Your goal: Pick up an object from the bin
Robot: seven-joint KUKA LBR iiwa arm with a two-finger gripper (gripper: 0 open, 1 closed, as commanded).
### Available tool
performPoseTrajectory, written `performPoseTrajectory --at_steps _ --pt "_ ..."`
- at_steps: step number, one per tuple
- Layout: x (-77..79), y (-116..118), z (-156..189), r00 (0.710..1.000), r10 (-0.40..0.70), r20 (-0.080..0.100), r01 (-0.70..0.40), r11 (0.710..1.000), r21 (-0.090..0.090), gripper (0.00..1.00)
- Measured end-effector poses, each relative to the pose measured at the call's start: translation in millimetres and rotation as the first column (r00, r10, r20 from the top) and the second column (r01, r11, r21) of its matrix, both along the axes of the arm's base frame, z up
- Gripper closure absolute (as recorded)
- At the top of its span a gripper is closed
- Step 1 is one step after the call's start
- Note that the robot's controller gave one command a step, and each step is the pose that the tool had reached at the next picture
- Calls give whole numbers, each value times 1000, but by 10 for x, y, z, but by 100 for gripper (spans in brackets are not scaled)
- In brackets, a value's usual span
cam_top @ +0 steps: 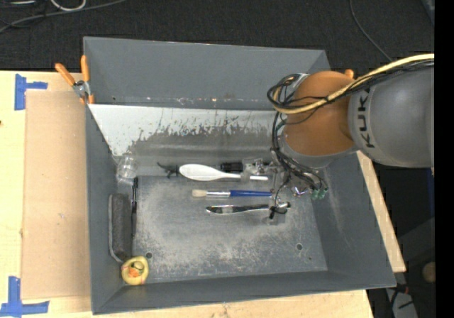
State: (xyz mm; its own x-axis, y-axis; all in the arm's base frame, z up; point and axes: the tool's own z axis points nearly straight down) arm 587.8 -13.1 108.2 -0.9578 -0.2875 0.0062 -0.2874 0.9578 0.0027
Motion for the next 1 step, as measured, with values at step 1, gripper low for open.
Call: performPoseTrajectory --at_steps 1 --pt "-116 -340 -407 997 -72 7 72 997 -2 0"
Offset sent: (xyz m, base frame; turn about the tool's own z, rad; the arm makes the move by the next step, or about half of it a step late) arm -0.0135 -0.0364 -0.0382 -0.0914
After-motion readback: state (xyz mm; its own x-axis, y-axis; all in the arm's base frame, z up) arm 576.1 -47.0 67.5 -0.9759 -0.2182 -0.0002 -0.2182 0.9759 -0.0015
